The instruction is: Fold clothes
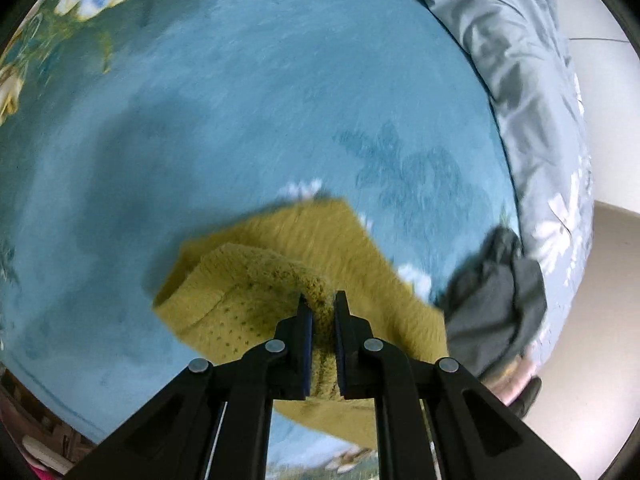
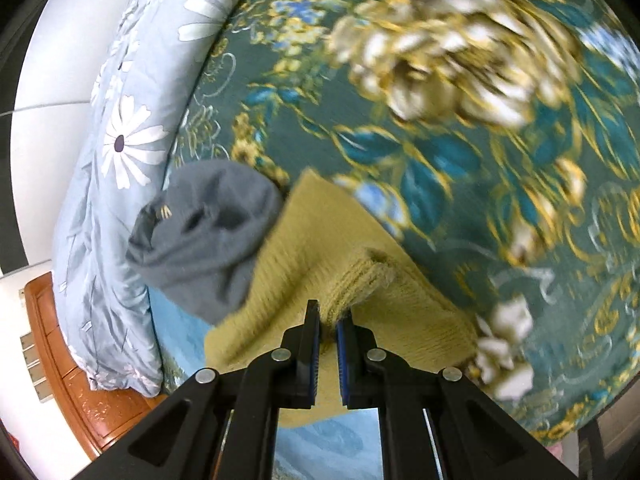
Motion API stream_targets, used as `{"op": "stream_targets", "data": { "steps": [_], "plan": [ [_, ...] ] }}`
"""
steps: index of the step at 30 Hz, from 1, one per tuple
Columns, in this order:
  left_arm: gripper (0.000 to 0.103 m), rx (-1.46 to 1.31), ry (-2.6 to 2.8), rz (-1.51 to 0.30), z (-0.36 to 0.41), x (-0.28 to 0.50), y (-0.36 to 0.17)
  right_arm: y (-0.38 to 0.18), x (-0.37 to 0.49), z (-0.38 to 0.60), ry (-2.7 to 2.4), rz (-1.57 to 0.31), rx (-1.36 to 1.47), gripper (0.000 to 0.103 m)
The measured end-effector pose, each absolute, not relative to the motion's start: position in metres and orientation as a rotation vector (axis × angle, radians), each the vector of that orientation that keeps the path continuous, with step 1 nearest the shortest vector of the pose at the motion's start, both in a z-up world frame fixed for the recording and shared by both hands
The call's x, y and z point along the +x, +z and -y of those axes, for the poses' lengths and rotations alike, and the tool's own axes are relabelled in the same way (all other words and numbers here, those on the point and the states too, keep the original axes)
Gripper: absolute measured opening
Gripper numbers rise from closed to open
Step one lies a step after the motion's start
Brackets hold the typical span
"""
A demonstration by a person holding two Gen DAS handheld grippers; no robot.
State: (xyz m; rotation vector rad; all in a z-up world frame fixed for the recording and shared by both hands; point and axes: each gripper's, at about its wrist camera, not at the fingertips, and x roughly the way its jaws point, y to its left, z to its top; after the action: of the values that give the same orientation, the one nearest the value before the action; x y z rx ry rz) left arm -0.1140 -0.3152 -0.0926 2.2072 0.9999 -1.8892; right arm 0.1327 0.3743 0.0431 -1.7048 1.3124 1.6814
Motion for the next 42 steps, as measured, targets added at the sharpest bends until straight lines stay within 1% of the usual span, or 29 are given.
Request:
{"op": "stream_targets", "data": {
  "steps": [2,3,4,5,8,10,11,12,13,14,15,17,20,23,26,27,29,32,33,37,42],
  "plan": [
    [0.009,2.180,-1.865,-1.031,0.332,-0.087,-0.059,0.036,0.114,-0.374,1.692,-1.291,-1.716,0.008],
    [0.009,2.169,-1.843,-1.052,0.321,-0.090,-0.059,0.030,0.105,-0.375,1.694,-1.280,-1.726,0.008],
    [0.009,2.159,-1.822,-1.071,0.293,-0.101,-0.063,0.025,0.098,-0.375,1.691,-1.270,-1.736,0.008],
    [0.009,2.154,-1.803,-1.085,0.288,-0.106,-0.064,0.020,0.093,-0.376,1.683,-1.262,-1.746,0.008],
    [0.010,2.140,-1.787,-1.168,0.296,-0.099,-0.069,0.003,0.083,-0.376,1.653,-1.254,-1.773,0.008],
    [0.010,2.135,-1.798,-1.214,0.298,-0.096,-0.071,-0.004,0.080,-0.376,1.650,-1.257,-1.776,0.012],
    [0.012,2.138,-1.824,-1.220,0.298,-0.097,-0.069,-0.005,0.079,-0.376,1.658,-1.257,-1.778,0.012],
    [0.018,2.142,-1.857,-1.222,0.298,-0.097,-0.066,-0.005,0.079,-0.376,1.675,-1.256,-1.781,0.013],
    [0.021,2.145,-1.895,-1.221,0.299,-0.096,-0.061,-0.004,0.078,-0.376,1.691,-1.254,-1.784,0.015],
    [0.029,2.140,-1.933,-1.215,0.300,-0.094,-0.056,-0.002,0.078,-0.375,1.713,-1.249,-1.785,0.020],
    [0.037,2.125,-1.975,-1.208,0.303,-0.089,-0.048,0.002,0.079,-0.375,1.740,-1.240,-1.783,0.029],
    [0.041,2.081,-2.034,-1.181,0.314,-0.074,-0.036,0.010,0.083,-0.374,1.794,-1.227,-1.772,0.037],
    [0.048,2.015,-2.091,-1.128,0.328,-0.049,-0.024,0.029,0.100,-0.374,1.871,-1.223,-1.723,0.045],
    [0.053,2.023,-2.007,-1.125,0.332,-0.014,-0.048,0.039,0.137,-0.375,1.868,-1.212,-1.677,0.050],
    [0.055,2.016,-1.891,-1.203,0.341,0.014,-0.072,0.035,0.185,-0.376,1.781,-1.251,-1.638,0.053],
    [0.057,2.003,-1.852,-1.243,0.344,0.022,-0.080,0.030,0.204,-0.376,1.738,-1.282,-1.621,0.056],
    [0.060,1.961,-1.809,-1.310,0.339,0.026,-0.098,0.016,0.239,-0.374,1.644,-1.363,-1.584,0.061],
    [0.060,1.904,-1.783,-1.383,0.331,0.026,-0.116,-0.006,0.267,-0.368,1.546,-1.487,-1.524,0.066],
    [0.060,1.899,-1.792,-1.382,0.329,0.024,-0.118,-0.014,0.273,-0.366,1.521,-1.525,-1.503,0.066],
    [0.060,1.913,-1.841,-1.326,0.317,0.012,-0.125,-0.040,0.268,-0.357,1.497,-1.615,-1.460,0.066],
    [0.058,1.870,-1.857,-1.342,0.311,0.007,-0.130,-0.054,0.248,-0.347,1.517,-1.586,-1.461,0.064]
  ]
}}
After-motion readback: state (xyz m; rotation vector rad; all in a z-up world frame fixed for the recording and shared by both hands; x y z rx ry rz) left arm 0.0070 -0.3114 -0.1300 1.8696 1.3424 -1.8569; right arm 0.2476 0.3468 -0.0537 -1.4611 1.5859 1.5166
